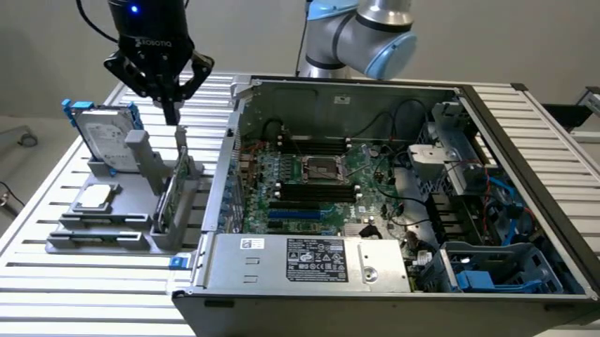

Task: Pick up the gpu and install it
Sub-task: 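Reach for the gpu, then pick up the gpu and move the gpu toward the slot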

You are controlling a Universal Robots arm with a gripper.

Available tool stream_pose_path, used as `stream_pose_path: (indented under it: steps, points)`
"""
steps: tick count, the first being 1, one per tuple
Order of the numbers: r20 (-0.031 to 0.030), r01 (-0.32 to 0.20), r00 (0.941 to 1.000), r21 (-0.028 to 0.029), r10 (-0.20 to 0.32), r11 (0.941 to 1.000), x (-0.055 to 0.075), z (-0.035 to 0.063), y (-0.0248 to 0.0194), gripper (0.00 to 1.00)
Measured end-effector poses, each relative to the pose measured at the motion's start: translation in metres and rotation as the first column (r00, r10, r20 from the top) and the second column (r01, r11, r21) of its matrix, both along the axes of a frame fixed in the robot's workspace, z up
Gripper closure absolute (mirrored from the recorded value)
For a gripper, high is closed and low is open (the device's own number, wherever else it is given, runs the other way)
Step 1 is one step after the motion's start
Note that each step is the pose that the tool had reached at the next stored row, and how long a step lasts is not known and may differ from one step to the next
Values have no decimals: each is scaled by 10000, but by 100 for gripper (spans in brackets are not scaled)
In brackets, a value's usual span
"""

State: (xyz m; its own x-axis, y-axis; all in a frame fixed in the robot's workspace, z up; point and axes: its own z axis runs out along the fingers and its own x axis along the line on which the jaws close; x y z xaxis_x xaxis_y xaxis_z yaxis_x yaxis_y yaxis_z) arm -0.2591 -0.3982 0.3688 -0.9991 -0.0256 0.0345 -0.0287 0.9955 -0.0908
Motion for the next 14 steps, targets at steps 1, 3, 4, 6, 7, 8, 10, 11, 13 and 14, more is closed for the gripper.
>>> stream_pose_path:
  steps: [1,3,4,6,7,8,10,11,13,14]
  points:
    - [0,-8,10000,-26,8,10000,-34,-7,0,89]
    - [1,-26,10000,-55,26,10000,-100,-30,0,89]
    - [1,-37,10000,-56,37,10000,-127,-47,1,89]
    - [35,-51,10000,-56,51,10000,-178,-83,5,89]
    - [65,-55,10000,-57,55,10000,-193,-99,8,89]
    - [69,-58,10000,-58,58,10000,-198,-101,9,89]
    - [69,-59,10000,-59,59,10000,-197,-101,8,89]
    - [70,-59,10000,-58,59,10000,-198,-101,9,89]
    - [70,-59,10000,-58,59,10000,-198,-102,9,89]
    - [70,-58,10000,-58,59,10000,-198,-101,9,89]
